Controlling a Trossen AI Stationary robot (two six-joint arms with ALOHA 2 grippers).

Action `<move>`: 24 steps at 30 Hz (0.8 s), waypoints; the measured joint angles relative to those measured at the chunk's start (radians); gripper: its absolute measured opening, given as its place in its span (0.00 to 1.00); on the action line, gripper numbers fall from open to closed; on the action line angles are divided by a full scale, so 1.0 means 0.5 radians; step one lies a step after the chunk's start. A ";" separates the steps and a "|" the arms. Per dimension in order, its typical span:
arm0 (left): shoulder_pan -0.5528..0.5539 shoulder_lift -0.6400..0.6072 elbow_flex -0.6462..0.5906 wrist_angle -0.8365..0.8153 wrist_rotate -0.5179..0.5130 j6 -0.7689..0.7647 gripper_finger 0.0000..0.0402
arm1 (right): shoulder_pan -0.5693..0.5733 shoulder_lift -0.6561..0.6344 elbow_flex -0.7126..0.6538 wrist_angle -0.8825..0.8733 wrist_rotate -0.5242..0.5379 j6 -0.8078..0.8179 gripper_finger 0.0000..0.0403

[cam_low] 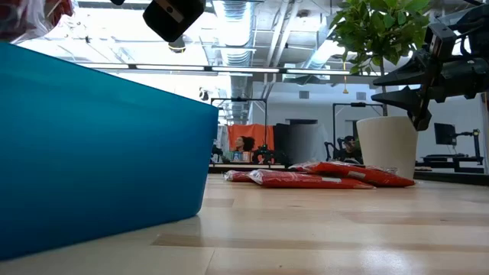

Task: Sort popcorn bags into baskets
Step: Put the red popcorn bag into the blue bin

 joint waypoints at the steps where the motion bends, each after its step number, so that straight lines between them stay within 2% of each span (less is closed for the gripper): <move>1: -0.001 0.000 0.000 -0.005 -0.016 0.003 0.00 | 0.000 0.000 0.000 0.000 0.000 0.000 0.42; 8: -0.011 0.061 0.000 -0.033 0.024 0.003 0.00 | 0.000 0.000 0.000 0.000 -0.001 0.001 0.43; 18: -0.017 0.125 0.001 -0.054 -0.079 -0.003 0.00 | 0.002 -0.003 -0.001 0.004 -0.002 0.003 0.44; 21: -0.017 0.127 0.001 -0.059 -0.086 -0.037 0.04 | 0.003 -0.003 -0.001 0.004 -0.002 0.003 0.44; 24: -0.017 0.128 0.001 -0.060 -0.085 -0.045 0.12 | 0.004 -0.003 -0.001 0.004 -0.002 0.002 0.46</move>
